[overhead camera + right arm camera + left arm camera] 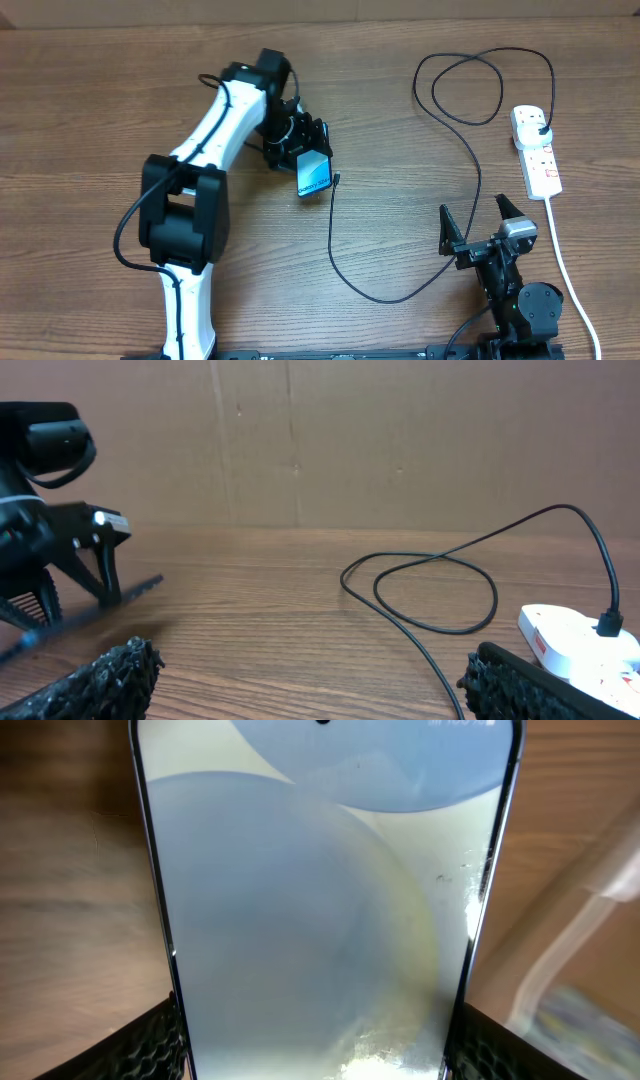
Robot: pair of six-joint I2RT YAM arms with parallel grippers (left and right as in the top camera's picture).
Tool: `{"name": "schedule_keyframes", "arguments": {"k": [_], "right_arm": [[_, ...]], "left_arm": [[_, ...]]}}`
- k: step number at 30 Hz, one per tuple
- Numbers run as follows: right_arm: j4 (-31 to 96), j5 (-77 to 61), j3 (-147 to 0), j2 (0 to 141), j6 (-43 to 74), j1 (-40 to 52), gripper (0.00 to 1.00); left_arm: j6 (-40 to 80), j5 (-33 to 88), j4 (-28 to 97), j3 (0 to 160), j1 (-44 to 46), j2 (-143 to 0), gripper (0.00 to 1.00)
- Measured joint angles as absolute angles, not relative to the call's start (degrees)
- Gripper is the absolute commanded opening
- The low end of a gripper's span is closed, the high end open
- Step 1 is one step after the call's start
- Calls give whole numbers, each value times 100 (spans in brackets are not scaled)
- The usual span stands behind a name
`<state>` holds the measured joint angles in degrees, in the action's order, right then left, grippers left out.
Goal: Plug charger to phone and switch on socket
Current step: 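Lift the phone and raise it upright, bottom edge facing right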
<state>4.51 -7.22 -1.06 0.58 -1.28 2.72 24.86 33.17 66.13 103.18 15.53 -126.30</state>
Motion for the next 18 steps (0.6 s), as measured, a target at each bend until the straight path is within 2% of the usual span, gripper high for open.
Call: {"name": "schedule_keyframes", "arguments": {"k": [8,18], "right_arm": [[456,-725,-106,58,-128,272,100],[454,-725,-106,58,-128,272,100]], "left_arm": [[2488,5894,6733,10318,1072,-12630,71],[2491,7780,6888,10322,888,-12630,70]]}}
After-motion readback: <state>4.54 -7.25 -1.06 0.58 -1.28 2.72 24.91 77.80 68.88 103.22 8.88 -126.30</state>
